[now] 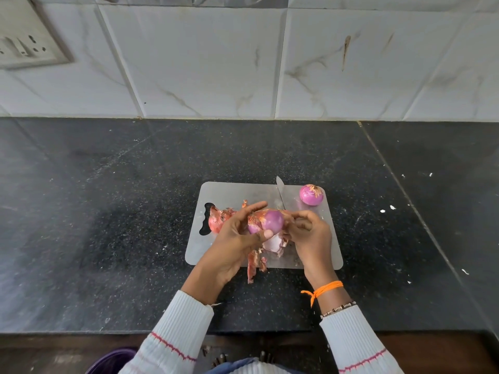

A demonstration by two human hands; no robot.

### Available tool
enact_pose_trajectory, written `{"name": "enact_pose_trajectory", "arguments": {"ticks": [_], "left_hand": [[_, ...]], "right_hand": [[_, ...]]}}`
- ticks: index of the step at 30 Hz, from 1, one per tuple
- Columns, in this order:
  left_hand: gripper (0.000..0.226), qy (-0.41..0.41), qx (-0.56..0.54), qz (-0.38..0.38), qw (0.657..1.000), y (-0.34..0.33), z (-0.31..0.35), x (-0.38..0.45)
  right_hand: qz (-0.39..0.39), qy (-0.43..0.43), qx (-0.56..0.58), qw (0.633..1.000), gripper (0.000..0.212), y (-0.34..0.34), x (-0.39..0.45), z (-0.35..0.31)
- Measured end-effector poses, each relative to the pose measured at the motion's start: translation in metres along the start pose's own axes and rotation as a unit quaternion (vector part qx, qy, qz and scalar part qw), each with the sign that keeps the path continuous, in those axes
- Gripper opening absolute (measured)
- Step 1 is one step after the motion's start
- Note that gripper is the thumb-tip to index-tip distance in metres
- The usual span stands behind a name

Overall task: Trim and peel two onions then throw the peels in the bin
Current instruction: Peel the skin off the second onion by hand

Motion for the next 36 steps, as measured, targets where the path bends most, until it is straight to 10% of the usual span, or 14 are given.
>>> {"name": "enact_pose_trajectory", "arguments": {"ticks": [36], "left_hand": [[0.052,0.025,0.009,0.058,0.998,0.02,-0.008,0.003]], "right_hand": [[-0.062,0.181,-0.129,0.973,0.008,-0.012,-0.015,-0.057]]}}
Point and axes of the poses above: each hand's wrist, its own x-axis towards the middle knuckle, its own y-axis out of the back of the hand, z = x × y, the point moved 10 cm from there along x, towards the middle knuckle, and after that the axes turned 3 degrees about -x, right-handed, at the moved point
